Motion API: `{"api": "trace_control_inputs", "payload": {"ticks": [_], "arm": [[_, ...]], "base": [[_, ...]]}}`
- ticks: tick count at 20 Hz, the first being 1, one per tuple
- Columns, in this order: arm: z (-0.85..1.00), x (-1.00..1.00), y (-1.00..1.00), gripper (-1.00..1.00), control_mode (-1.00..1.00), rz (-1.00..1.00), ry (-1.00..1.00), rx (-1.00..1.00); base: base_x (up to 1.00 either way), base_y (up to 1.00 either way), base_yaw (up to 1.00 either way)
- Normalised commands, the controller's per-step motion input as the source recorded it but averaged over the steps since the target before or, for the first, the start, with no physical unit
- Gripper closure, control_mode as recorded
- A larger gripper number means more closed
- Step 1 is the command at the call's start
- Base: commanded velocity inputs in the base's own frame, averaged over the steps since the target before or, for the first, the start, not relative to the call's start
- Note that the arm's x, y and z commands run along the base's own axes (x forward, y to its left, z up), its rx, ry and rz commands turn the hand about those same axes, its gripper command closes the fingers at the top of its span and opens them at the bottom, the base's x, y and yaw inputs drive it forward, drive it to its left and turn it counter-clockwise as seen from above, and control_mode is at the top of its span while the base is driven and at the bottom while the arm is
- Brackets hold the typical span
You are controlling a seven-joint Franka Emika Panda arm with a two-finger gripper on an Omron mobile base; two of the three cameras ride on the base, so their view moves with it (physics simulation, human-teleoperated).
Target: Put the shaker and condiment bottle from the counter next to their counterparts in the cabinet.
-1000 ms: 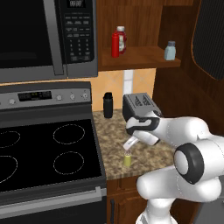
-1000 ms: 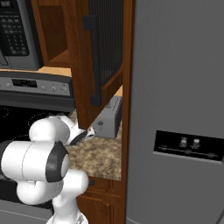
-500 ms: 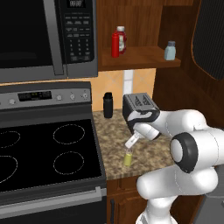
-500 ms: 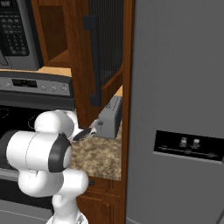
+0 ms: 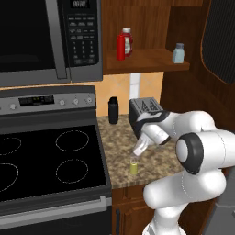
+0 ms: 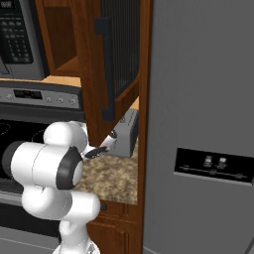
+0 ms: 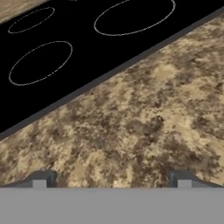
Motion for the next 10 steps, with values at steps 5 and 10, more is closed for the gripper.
{"api": "trace_control_inputs", "payload": {"ticks": [5, 10], "arm": [[0.0, 0.13, -0.15, -1.0, -1.0, 0.25, 0.0, 0.12], [0.0, 0.08, -0.24, -1.0, -1.0, 0.25, 0.0, 0.13]], "base": [[0.0, 0.0, 0.0], [0.0, 0.0, 0.0]]}}
